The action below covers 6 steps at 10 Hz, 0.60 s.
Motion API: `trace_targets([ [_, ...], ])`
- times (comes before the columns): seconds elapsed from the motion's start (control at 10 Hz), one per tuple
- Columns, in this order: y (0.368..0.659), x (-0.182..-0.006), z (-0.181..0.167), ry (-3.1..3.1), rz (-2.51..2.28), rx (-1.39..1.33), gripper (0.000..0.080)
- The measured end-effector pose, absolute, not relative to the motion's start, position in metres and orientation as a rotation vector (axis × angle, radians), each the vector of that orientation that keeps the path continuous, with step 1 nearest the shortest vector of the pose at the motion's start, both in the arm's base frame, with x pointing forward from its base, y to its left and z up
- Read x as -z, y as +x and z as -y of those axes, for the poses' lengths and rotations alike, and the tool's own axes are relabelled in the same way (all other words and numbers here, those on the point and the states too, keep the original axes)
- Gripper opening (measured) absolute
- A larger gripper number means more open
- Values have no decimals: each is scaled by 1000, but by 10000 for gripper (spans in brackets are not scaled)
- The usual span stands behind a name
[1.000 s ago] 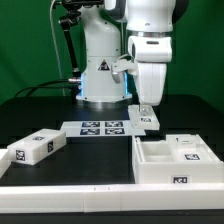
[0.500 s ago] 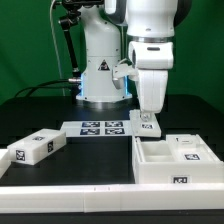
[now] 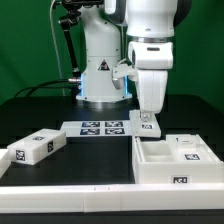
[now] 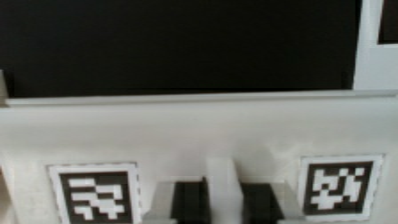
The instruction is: Assemble cabinet
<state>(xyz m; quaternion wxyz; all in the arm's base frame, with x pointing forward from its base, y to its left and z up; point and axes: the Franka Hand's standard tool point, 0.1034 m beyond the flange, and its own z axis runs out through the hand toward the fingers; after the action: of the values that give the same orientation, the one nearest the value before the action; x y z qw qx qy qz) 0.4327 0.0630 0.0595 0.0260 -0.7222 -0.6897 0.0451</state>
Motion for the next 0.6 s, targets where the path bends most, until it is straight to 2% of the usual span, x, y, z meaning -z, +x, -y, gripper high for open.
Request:
trace_targets([
  [0.3, 449, -64, -62, -2240, 2126, -143, 71],
  [0.6, 447, -63, -62, -2238, 2124, -147, 71],
])
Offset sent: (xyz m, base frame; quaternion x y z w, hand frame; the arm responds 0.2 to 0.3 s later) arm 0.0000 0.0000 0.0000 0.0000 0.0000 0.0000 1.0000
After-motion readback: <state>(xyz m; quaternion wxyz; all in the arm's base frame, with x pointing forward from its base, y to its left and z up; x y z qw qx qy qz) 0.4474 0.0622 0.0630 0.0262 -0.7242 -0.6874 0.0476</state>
